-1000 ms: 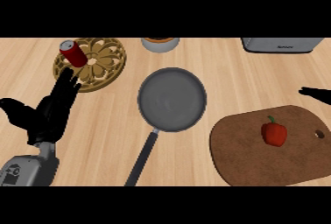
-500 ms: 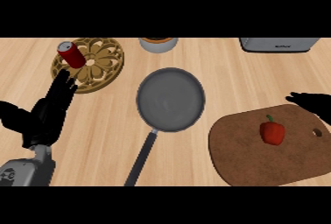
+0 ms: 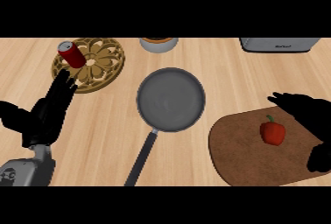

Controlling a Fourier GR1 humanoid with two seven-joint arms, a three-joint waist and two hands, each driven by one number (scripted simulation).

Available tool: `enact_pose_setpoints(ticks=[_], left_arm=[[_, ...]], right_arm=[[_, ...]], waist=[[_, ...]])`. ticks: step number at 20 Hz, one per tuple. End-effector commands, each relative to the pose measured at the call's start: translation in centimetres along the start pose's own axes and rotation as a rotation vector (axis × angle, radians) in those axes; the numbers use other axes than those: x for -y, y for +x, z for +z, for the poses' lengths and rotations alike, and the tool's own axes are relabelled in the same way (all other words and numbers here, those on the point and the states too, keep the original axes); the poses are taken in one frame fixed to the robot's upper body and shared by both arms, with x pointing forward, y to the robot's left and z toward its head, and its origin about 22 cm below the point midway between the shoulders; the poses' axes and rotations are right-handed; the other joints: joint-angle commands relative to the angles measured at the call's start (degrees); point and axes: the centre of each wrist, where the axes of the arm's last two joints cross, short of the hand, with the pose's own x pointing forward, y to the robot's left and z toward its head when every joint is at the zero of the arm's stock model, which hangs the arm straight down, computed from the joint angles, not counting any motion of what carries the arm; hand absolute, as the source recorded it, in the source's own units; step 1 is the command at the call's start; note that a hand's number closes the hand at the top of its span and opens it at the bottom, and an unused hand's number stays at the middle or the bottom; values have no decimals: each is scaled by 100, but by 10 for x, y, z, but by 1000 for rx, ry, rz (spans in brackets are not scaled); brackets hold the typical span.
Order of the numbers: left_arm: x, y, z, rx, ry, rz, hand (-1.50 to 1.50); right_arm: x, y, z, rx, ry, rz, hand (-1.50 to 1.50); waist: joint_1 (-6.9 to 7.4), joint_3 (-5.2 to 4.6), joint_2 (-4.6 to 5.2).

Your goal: Pick the bell pepper from the cutting board and place it in the pan

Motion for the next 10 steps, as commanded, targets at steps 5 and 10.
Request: enact_pose_setpoints(ticks=[5, 10], left_arm=[[16, 5, 4, -12, 14, 4, 0], [1, 10, 16, 10, 25, -8, 0]], right_arm=[[10, 21, -26, -87, 26, 3, -150], [-23, -4, -41, -84, 22, -1, -150]], waist=[[9, 1, 1], [17, 4, 1]])
